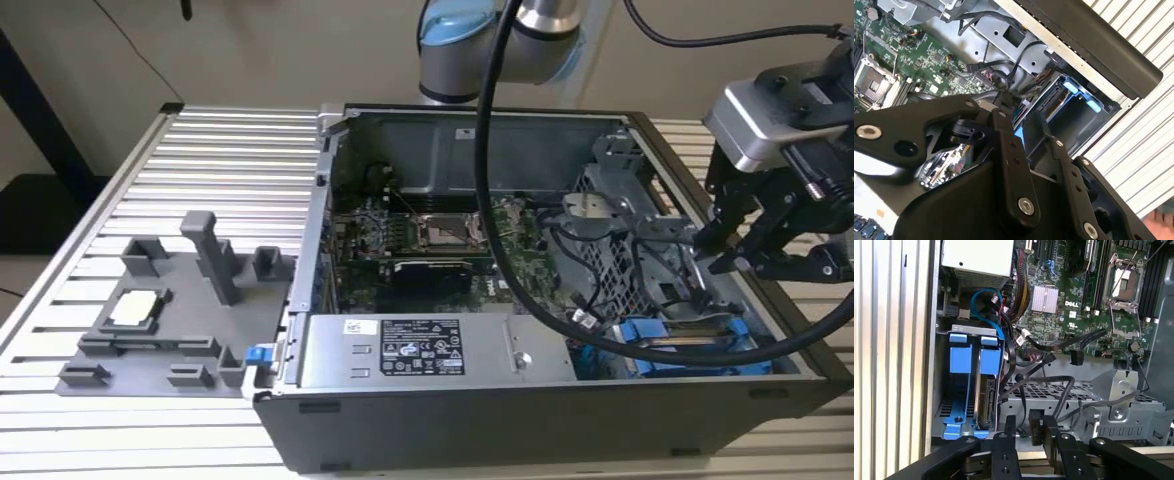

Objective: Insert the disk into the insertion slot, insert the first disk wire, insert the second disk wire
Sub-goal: 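Insert the first disk wire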

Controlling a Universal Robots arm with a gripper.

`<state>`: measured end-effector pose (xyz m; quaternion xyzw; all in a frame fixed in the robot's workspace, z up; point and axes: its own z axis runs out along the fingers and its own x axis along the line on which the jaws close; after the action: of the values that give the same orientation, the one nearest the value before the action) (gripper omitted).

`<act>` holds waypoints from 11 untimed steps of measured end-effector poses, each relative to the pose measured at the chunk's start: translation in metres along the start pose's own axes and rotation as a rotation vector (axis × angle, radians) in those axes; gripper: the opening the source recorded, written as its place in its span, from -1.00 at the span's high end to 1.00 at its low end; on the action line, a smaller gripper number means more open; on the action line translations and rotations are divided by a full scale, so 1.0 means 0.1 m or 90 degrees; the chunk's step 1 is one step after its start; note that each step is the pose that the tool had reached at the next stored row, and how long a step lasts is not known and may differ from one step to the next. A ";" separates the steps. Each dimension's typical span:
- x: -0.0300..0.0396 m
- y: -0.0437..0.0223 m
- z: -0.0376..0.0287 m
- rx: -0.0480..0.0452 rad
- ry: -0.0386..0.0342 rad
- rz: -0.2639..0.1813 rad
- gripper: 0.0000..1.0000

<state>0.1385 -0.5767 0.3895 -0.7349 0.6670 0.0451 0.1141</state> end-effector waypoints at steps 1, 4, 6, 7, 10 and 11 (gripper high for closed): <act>0.000 0.000 0.000 0.0000 0.0000 0.000 0.33; 0.000 0.000 0.000 0.0000 0.0000 0.000 0.33; 0.000 0.000 0.000 0.0000 0.0000 0.000 0.38; 0.000 0.000 0.001 0.0000 0.0000 0.000 0.51; 0.000 0.000 0.001 0.0000 0.0000 0.000 0.62; 0.000 0.000 0.001 0.0000 0.0000 0.000 0.62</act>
<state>0.1385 -0.5767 0.3894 -0.7349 0.6670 0.0451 0.1141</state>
